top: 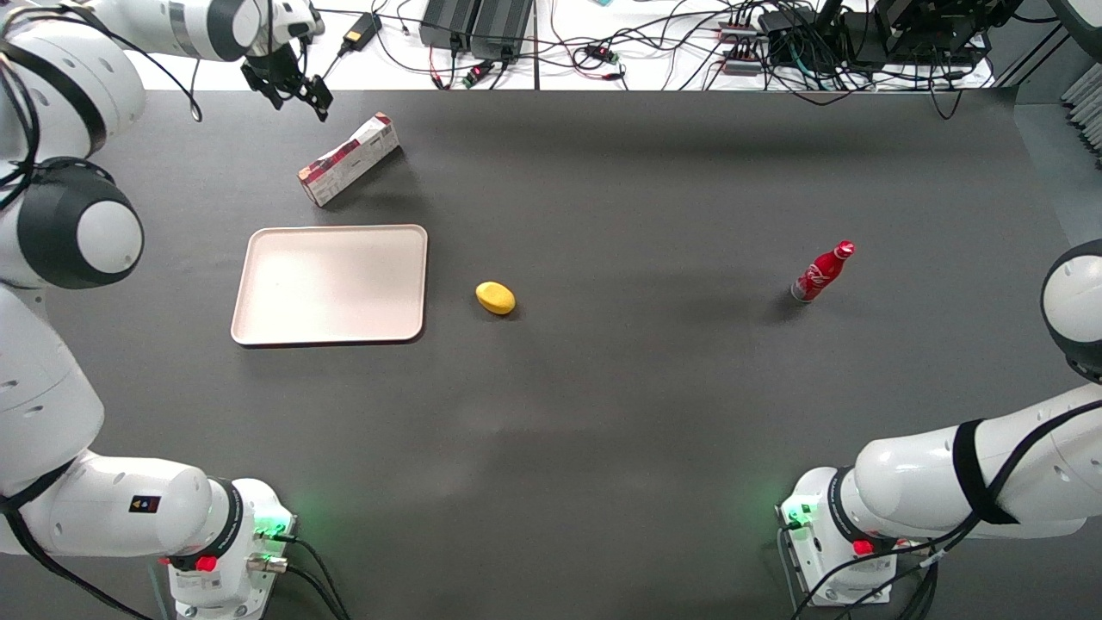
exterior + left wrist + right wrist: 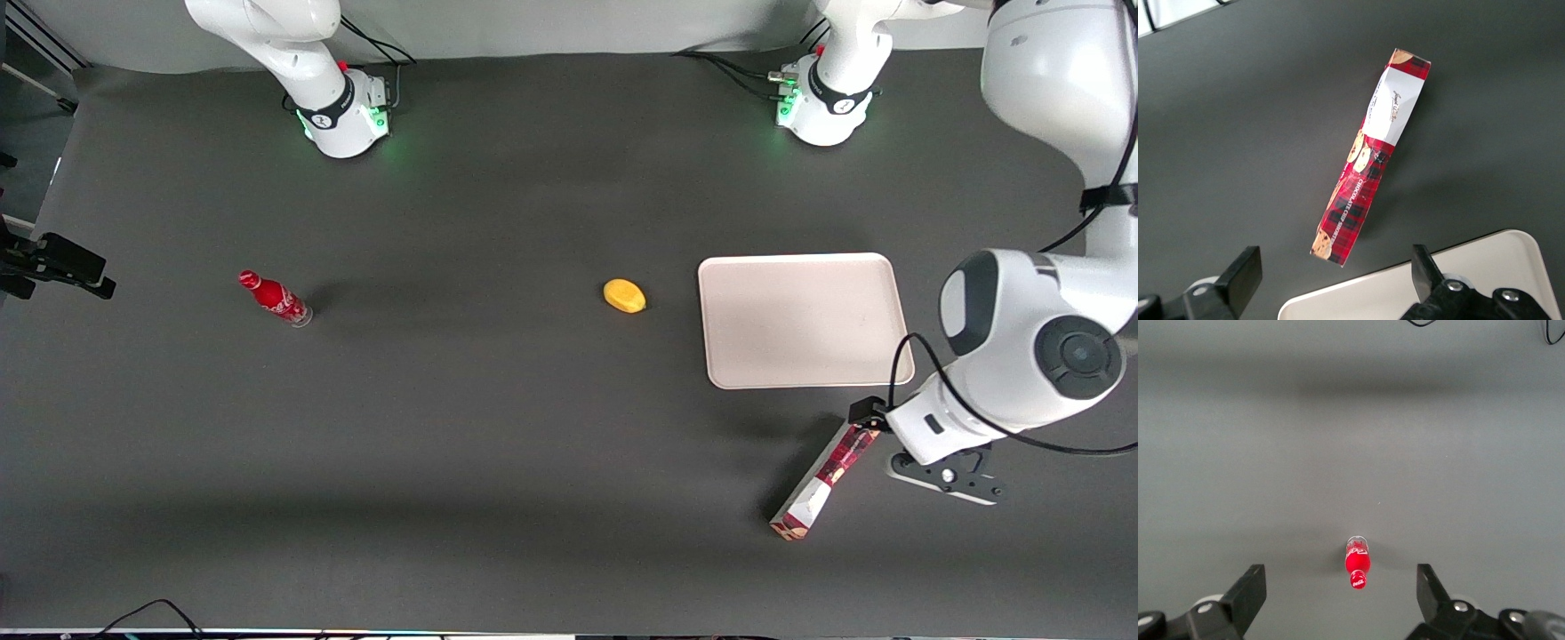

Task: Place red cookie box on tray
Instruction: 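Move the left gripper down over the red tartan cookie box, then close the left gripper around the cookie box's end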

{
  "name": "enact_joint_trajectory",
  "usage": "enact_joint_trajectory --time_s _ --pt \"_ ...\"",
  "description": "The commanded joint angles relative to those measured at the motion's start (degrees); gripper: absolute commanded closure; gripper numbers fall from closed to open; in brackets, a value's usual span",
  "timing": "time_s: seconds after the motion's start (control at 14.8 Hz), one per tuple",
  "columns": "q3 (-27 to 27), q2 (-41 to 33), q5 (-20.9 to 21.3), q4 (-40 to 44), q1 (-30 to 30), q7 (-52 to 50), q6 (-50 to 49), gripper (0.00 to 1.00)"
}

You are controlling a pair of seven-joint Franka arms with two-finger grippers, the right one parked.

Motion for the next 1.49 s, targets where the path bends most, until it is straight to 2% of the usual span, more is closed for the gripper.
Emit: enact_joint_trajectory --time_s 0.0,0.2,0.54,1.02,1.08,1.15,1.22,1.42 --pt "0.45 4.65 2.06 2.40 -1.23 2.29 1.41 0.00" --pt "0.45 7.20 4.17 2.40 -1.93 3.69 5.89 0.00" --pt "0.45 12.91 4.17 3.27 -2.11 8.35 14.68 0.00" --pt "0.45 16.34 3.56 2.84 -3.07 7.39 18.81 0.00" --pt "0.45 16.61 3.56 2.83 -3.07 7.21 18.91 0.03" --pt "0.45 16.87 3.56 2.92 -3.07 7.47 18.91 0.11" --pt "0.45 16.87 3.65 2.92 -3.07 7.82 18.91 0.27" --pt "0.45 16.87 3.73 3.01 -3.07 8.18 18.82 0.81"
